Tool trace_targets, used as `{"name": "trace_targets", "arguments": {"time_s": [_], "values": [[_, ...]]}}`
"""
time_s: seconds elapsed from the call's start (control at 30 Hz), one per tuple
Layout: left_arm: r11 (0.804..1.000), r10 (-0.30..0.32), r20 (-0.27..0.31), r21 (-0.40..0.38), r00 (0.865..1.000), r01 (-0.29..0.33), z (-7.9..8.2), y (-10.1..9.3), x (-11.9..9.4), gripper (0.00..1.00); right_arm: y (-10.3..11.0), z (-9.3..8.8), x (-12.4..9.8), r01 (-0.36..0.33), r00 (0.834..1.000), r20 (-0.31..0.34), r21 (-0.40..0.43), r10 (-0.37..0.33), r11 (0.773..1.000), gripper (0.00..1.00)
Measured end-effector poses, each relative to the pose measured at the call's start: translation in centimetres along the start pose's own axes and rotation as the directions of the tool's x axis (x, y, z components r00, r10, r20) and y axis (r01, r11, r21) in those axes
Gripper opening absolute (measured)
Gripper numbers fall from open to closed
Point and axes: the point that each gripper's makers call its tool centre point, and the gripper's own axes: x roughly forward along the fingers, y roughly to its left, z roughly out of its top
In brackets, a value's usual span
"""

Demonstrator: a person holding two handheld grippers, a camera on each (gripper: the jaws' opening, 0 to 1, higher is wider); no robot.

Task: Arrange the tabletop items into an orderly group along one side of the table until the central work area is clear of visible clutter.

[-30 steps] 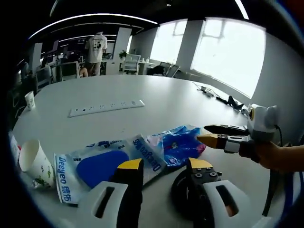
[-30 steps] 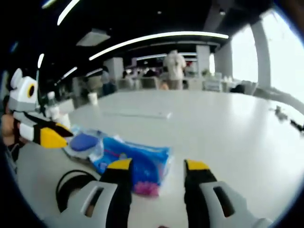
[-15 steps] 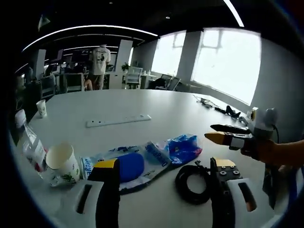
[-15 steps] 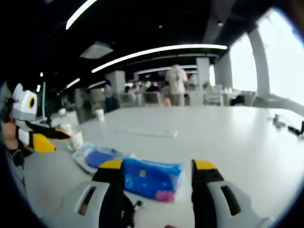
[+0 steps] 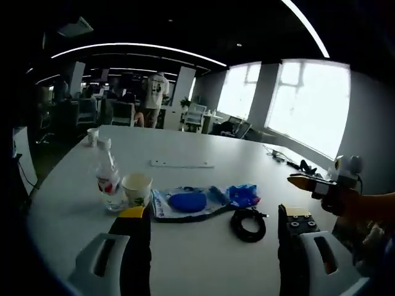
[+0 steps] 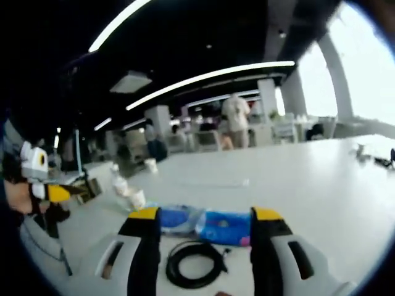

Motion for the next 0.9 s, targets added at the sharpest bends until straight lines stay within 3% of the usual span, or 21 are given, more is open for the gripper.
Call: {"name": "trace_targets", "arguments": {"time_s": [0.23, 0.4, 0.5, 0.57, 0.63, 0.73, 0.83, 0.9], "values": [[1.000, 0.009, 0.063, 0.026, 0.998, -0.011, 1.1, -0.2, -5.6, 0.84, 3.6, 2.3, -5.1, 0.030, 0.997, 0.062, 0.064, -0.034, 0.998, 0.55], [1.000, -0.005, 0.099, 0.019, 0.995, 0.004, 1.5, -0.7, -9.5, 0.84, 6.6, 2.5, -7.2, 0.006, 1.000, 0.029, 0.024, -0.007, 1.000, 0.55], [1.000, 0.004, 0.108, 0.014, 0.994, -0.005, 0.9, -0.9, -12.2, 0.83, 8.9, 3.9, -9.1, -0.002, 0.998, 0.056, 0.061, -0.001, 0.998, 0.55], [1.000, 0.005, 0.113, 0.005, 0.994, -0.006, 0.6, -1.2, -13.5, 0.83, 10.4, 5.6, -10.4, -0.039, 0.995, 0.092, 0.044, 0.035, 0.998, 0.55], [1.000, 0.001, 0.111, 0.002, 0.994, -0.001, 0.5, -1.7, -14.4, 0.84, 11.6, 6.4, -11.4, -0.100, 0.991, 0.090, -0.035, 0.103, 0.994, 0.55], [1.000, 0.008, 0.155, 0.015, 0.988, -0.010, 2.0, -2.4, -15.9, 0.83, 11.5, 6.7, -11.8, -0.119, 0.990, 0.076, -0.041, 0.122, 0.992, 0.55], [0.998, 0.038, 0.202, 0.033, 0.979, -0.046, 3.2, -2.6, -17.1, 0.82, 11.3, 6.1, -10.0, -0.149, 0.987, 0.067, 0.044, 0.146, 0.988, 0.55], [0.994, 0.099, 0.222, 0.025, 0.970, -0.107, 3.1, -2.1, -17.6, 0.82, 11.9, 5.9, -8.6, -0.185, 0.982, 0.053, 0.045, 0.183, 0.982, 0.55]]}}
